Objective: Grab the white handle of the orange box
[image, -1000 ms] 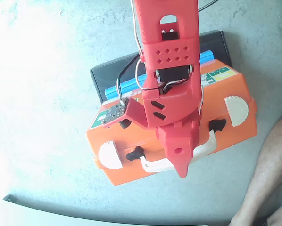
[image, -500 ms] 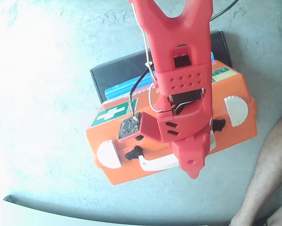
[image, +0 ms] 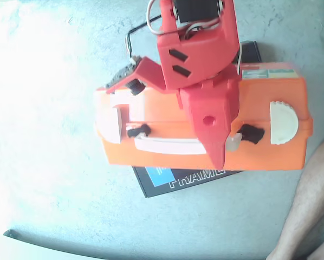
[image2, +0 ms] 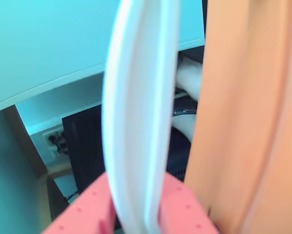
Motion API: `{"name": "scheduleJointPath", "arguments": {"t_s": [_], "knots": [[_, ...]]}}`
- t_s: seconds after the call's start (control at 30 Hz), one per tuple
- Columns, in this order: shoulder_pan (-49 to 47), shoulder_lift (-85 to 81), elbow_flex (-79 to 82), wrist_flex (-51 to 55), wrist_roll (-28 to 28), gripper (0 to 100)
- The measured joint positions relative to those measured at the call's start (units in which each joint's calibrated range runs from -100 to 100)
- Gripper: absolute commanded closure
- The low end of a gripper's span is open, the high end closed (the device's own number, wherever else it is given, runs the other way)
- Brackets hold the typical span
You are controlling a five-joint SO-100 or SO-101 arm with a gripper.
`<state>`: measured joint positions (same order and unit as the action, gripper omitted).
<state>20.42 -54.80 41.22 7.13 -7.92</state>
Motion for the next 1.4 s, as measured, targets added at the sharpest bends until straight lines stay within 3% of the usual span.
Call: {"name": "scheduleJointPath", "arguments": {"t_s": [0.17,0.4,0.7,1.4], "knots": [[-0.6,-17.58,15.84,2.29,-0.05,98],[-1.81,-44.49,29.79,23.94,-0.68,98],[-1.81,-45.2,31.95,38.79,-0.37,98],[-1.11,-45.2,31.95,39.22,2.61,98]]}}
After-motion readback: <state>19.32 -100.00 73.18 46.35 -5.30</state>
